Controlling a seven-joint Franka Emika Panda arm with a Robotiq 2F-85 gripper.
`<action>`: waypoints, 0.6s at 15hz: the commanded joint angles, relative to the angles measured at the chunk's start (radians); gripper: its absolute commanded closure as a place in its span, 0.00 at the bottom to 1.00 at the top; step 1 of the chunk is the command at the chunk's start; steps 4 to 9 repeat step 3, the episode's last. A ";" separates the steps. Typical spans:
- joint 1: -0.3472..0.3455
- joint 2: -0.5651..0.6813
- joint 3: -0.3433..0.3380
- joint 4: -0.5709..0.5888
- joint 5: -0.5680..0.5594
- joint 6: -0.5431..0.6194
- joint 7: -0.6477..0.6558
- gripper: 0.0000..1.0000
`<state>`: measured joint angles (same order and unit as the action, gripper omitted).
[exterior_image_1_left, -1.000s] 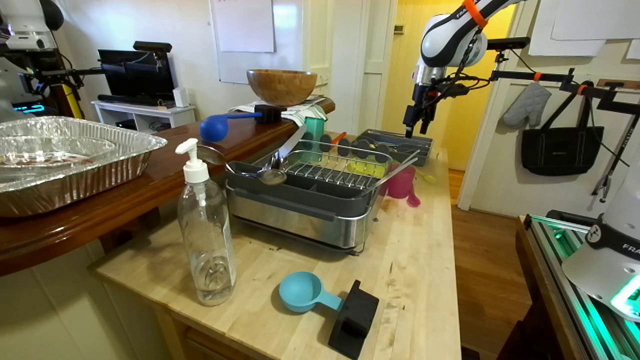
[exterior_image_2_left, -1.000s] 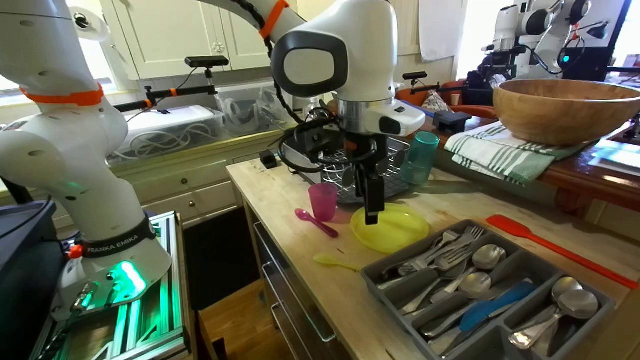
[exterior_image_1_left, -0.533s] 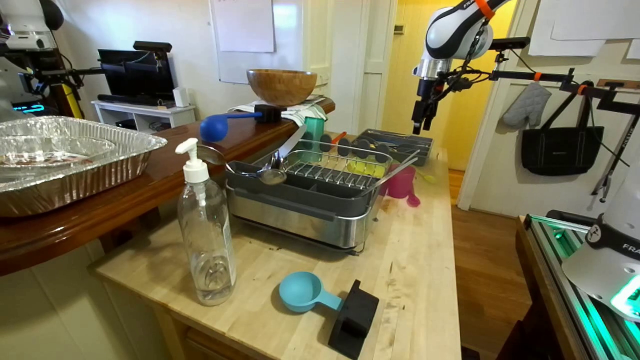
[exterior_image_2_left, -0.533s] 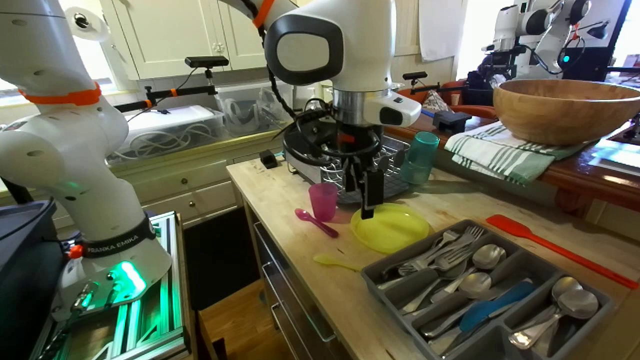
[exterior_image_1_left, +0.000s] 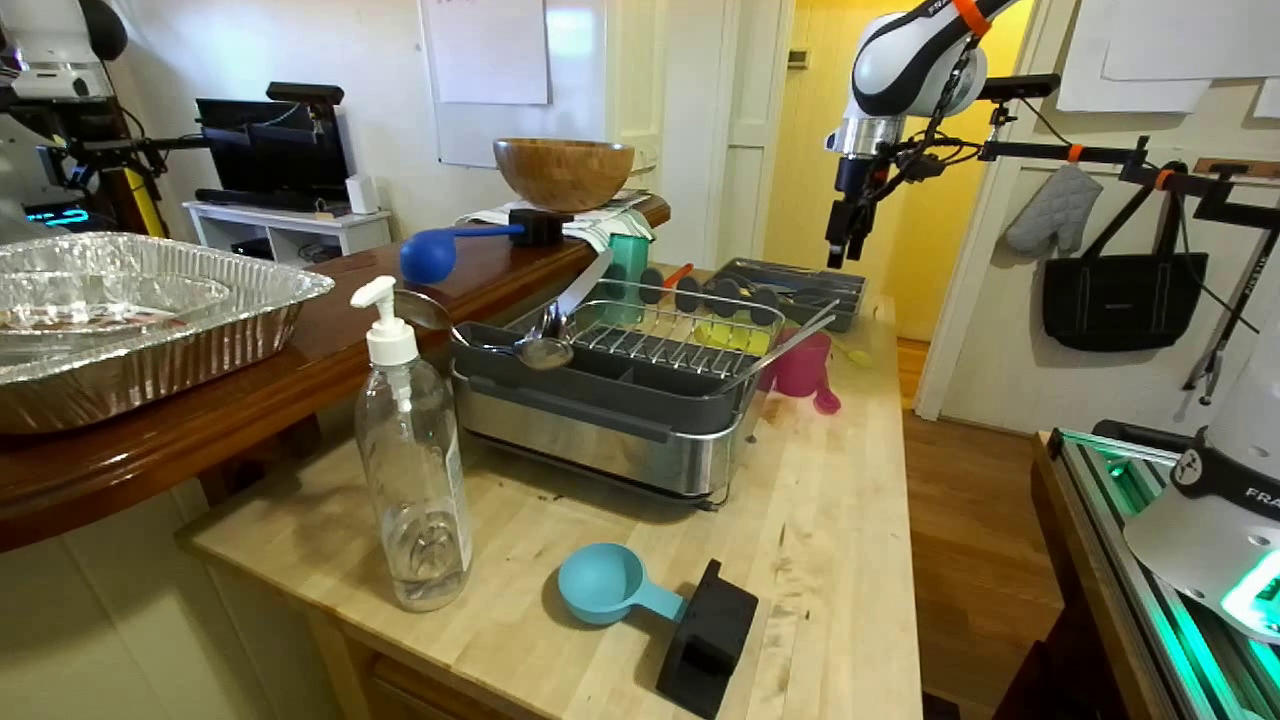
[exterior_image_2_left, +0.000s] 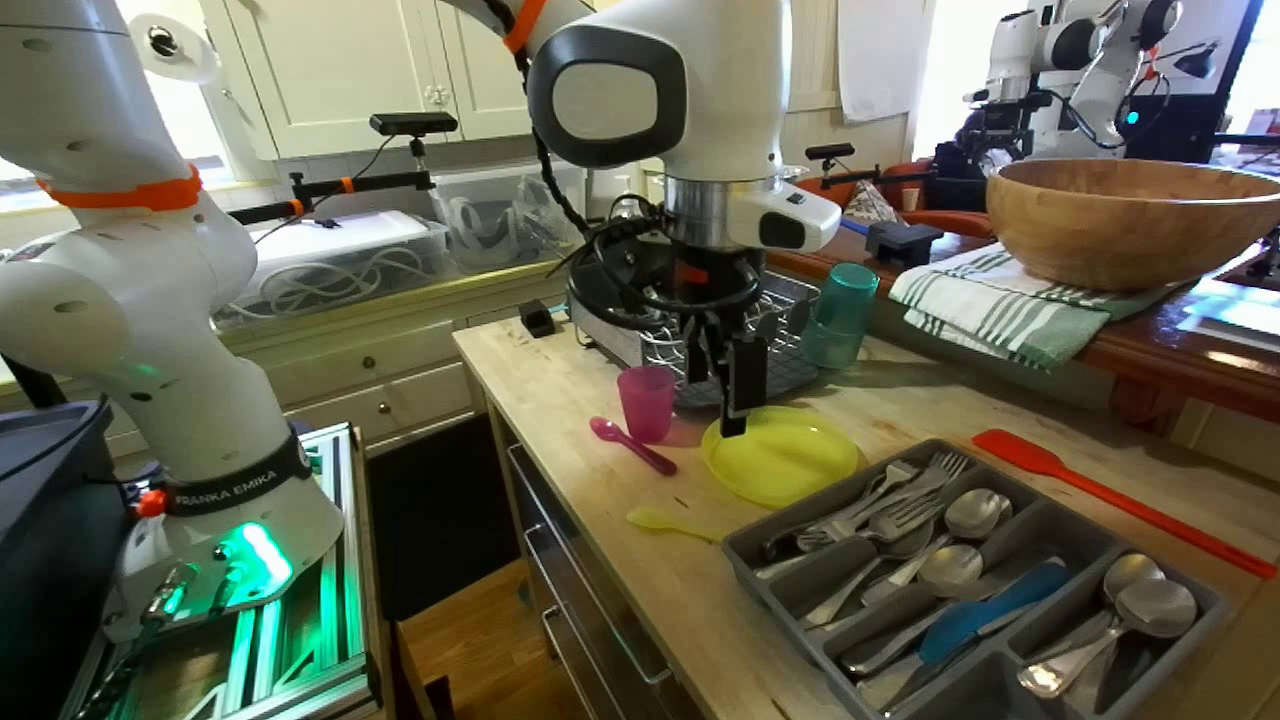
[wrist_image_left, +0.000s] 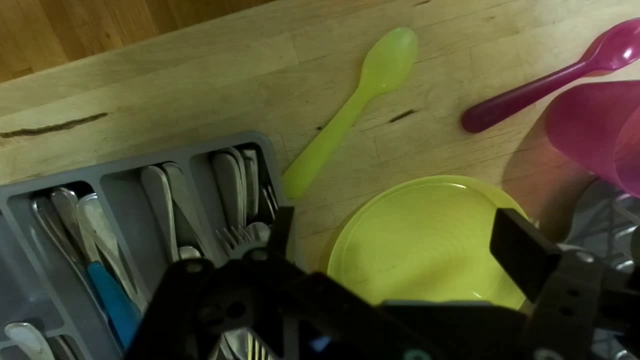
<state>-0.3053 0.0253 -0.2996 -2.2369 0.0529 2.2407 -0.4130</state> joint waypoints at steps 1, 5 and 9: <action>-0.001 0.000 0.001 0.001 -0.001 -0.002 0.001 0.00; -0.001 0.000 0.001 0.001 -0.001 -0.002 0.001 0.00; -0.001 0.000 0.001 0.001 -0.001 -0.002 0.001 0.00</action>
